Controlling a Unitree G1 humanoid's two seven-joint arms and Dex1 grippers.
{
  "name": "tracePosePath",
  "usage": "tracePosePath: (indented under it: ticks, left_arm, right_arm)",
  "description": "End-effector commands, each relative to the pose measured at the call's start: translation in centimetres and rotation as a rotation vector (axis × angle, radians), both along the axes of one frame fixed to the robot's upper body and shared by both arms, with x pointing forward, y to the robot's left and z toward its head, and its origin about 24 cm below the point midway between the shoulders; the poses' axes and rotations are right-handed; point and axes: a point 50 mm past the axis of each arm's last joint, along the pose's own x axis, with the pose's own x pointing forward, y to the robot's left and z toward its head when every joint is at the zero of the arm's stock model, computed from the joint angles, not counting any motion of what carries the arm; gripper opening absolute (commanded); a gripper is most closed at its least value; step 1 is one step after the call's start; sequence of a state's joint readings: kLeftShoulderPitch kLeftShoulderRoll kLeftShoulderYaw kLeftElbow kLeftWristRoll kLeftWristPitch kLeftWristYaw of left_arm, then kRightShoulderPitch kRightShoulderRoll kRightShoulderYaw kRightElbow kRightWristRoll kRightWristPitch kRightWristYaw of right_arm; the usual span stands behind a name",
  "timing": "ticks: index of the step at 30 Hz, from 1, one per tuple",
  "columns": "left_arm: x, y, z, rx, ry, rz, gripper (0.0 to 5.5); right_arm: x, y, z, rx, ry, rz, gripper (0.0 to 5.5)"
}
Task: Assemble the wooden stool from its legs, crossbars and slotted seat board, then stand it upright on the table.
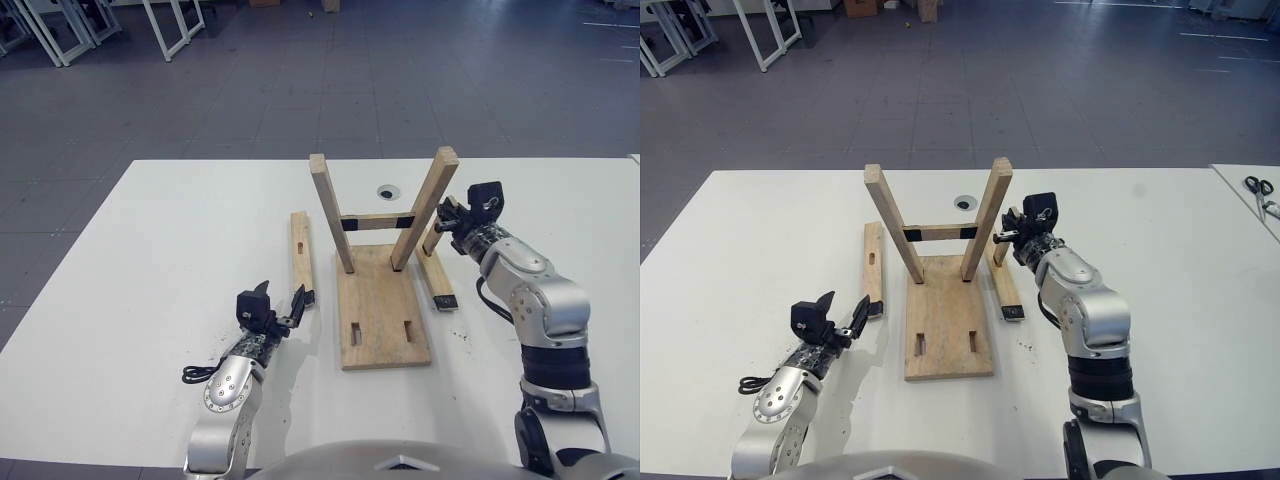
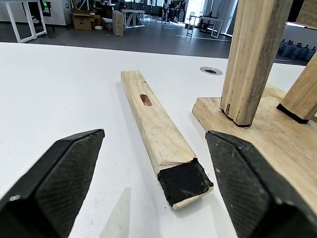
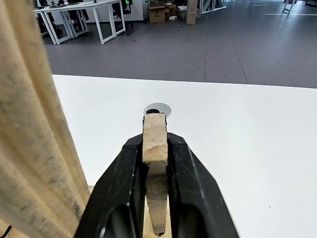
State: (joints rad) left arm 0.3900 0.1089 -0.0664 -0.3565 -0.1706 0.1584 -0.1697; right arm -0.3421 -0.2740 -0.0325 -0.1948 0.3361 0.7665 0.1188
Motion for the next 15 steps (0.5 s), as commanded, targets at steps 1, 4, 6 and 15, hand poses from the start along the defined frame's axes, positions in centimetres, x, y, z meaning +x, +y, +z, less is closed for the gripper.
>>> tracePosePath:
  ticks: [1,4,6,15]
  left_arm:
    - [0.1,0.1,-0.3,0.018,0.018,0.004,3.79]
    - [0.0,0.1,-0.3,0.020,0.021,0.003,3.79]
    - [0.0,0.2,-0.3,0.022,0.024,0.004,3.79]
    - [0.2,-0.1,-0.5,0.031,0.033,-0.012,3.79]
  right_arm:
    - [0.4,-0.2,-0.3,-0.022,-0.001,-0.007,0.42]
    - [0.2,-0.4,-0.7,-0.025,0.007,-0.019,0.42]
    - [-0.1,-0.3,-1.3,-0.041,0.031,-0.016,0.42]
    - [-0.1,-0.9,-5.8,-0.083,0.197,-0.010,0.42]
